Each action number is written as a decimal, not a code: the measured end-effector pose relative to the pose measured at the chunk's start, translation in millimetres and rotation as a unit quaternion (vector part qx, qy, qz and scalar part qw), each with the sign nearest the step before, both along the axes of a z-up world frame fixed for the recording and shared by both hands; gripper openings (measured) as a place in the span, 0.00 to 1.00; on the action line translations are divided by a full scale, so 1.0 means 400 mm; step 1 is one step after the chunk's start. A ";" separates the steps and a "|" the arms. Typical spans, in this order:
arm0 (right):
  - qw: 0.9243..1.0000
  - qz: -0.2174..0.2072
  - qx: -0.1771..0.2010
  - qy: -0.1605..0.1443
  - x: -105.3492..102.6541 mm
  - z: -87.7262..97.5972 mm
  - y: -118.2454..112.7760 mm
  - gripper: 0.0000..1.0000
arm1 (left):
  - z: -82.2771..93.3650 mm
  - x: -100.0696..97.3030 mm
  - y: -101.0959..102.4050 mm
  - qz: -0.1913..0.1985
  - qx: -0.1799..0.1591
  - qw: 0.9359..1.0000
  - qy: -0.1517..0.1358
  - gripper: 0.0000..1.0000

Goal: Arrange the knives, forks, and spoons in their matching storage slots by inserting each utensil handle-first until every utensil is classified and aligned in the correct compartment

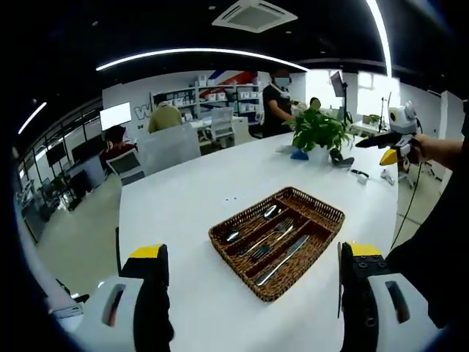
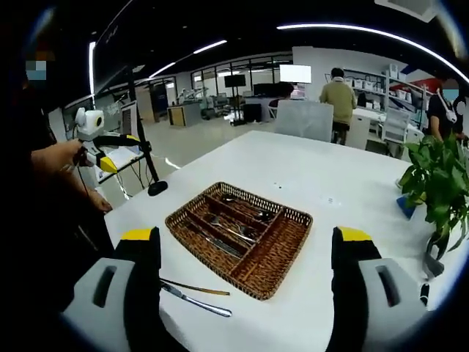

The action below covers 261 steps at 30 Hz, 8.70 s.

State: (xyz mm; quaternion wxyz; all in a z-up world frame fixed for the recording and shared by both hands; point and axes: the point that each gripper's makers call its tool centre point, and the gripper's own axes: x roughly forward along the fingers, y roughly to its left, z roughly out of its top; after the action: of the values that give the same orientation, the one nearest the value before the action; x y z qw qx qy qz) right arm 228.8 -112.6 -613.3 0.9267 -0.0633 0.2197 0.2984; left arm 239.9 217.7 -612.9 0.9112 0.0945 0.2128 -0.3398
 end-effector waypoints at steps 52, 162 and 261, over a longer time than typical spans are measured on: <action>0.939 0.296 -0.154 0.082 -0.107 -0.502 0.157 0.44 | -0.025 -0.026 0.052 0.010 0.008 1.000 -0.003 0.99; 0.963 -0.215 -0.007 0.162 0.052 -0.270 -0.089 0.03 | -0.017 0.011 0.041 -0.012 0.025 0.999 -0.024 0.99; 0.926 -0.264 0.006 0.268 0.106 -0.486 -0.029 0.03 | -0.061 0.009 0.095 0.017 0.007 1.000 -0.019 0.99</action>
State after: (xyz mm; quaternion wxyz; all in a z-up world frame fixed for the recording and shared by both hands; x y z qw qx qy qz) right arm 271.2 -124.1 -807.7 0.8787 0.0849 0.4672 0.0498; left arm 243.5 255.6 -637.3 0.9201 0.1040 0.1996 -0.3207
